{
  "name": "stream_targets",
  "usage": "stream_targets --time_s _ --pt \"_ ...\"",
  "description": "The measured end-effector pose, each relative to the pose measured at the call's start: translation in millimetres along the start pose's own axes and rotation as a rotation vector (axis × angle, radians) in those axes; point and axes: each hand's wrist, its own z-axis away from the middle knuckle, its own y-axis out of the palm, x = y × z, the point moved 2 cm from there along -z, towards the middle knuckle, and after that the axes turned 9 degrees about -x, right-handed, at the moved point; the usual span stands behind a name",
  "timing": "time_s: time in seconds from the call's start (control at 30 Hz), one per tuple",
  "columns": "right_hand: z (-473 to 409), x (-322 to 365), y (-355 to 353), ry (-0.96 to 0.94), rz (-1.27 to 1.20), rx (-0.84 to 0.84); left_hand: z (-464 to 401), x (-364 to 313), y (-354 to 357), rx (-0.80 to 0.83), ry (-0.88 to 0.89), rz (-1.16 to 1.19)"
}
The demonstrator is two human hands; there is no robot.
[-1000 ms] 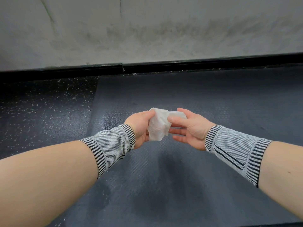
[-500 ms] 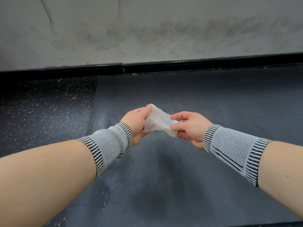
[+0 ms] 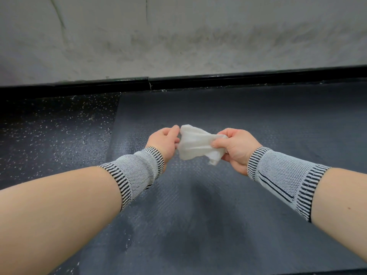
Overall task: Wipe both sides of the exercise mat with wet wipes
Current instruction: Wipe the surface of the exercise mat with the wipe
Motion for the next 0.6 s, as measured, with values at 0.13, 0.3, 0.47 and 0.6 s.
stream_targets --time_s 0.13,0.3,0.47,0.6 --pt "-1.9 2.2 -4.9 0.002 0.008 -0.094 5.8 -3.0 -1.6 -0.067 0.022 -0.074" --pt "12.7 4.6 11.0 0.091 -0.057 0.128 36.6 0.2 21.4 0.478 -0.126 -0.030" --pt "18.1 4.0 15.3 0.049 0.040 0.206 35.8 2.8 21.7 0.495 -0.122 -0.038" --pt "5.9 3.7 11.3 -0.287 0.494 -0.037 35.3 1.4 17.8 0.485 -0.096 -0.074"
